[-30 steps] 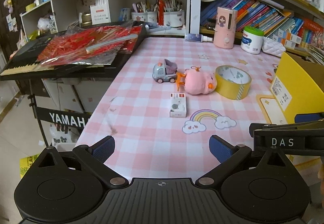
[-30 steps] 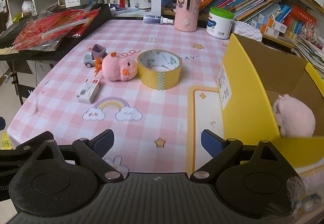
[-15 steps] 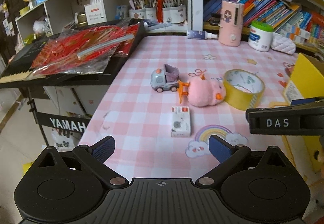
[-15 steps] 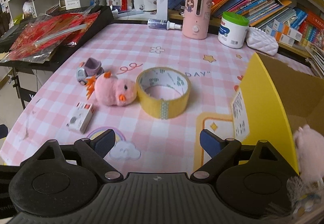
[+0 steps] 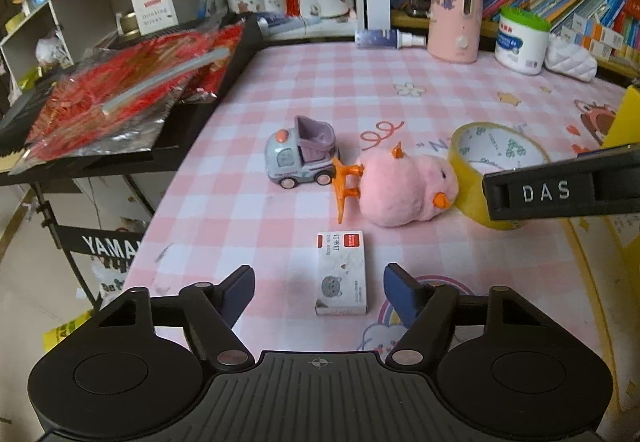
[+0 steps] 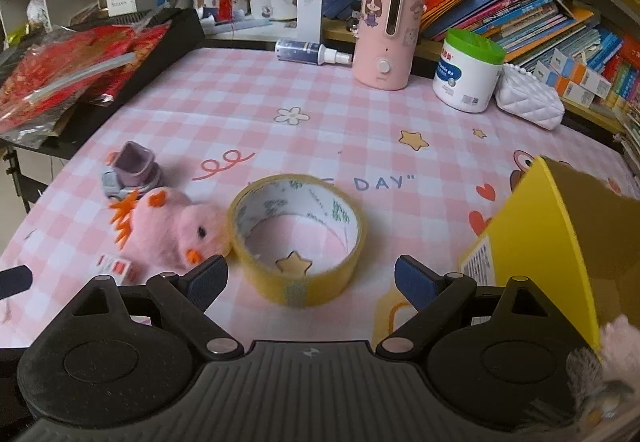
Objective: Organize objects
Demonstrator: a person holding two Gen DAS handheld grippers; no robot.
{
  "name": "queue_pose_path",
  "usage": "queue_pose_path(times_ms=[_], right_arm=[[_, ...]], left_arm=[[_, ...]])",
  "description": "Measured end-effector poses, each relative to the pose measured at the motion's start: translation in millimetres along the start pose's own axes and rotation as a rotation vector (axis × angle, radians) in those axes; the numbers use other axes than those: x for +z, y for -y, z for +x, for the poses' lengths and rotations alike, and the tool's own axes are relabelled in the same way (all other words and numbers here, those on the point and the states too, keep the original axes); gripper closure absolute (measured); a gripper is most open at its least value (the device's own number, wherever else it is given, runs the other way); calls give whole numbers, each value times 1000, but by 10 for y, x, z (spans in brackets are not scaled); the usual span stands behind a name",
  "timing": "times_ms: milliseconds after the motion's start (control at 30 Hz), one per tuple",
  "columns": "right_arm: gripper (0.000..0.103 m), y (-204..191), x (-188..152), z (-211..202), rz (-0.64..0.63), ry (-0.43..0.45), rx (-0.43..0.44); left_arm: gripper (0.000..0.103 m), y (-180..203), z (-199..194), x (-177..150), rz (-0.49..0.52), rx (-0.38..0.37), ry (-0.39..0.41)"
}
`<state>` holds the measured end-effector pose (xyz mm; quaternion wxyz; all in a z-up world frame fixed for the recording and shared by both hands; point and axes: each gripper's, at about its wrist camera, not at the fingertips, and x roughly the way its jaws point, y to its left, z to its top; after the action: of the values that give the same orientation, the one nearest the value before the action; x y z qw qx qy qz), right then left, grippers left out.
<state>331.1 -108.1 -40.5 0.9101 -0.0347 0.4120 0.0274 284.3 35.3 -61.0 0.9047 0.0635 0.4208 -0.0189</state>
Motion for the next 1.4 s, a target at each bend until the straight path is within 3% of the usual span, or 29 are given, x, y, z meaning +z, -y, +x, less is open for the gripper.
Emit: queue_pose_path(times_ms=[200,333,467,667,1033,1400], right_arm=[[12,-45,92,228,-33,-26,10],[11,-65,120,364,-38,-41,16],[13,-74,137,448,-37,-44,22],[15,-51,116,414,-39,-31,42],[15,45,46,-162,-1,88,46],[15,35,-166,-672,15,167,64]], left_arm=[[48,22,212,47,-6,-22,-51],[54,11,238,71,-17,-43,-42],[75,9,238,86,-22,-77,-38],[75,-34,195,95,-64,-115,-50],[75,-162,-247,74,-135,-157,50],[75,-305,-672,-165,-167,-155,109]])
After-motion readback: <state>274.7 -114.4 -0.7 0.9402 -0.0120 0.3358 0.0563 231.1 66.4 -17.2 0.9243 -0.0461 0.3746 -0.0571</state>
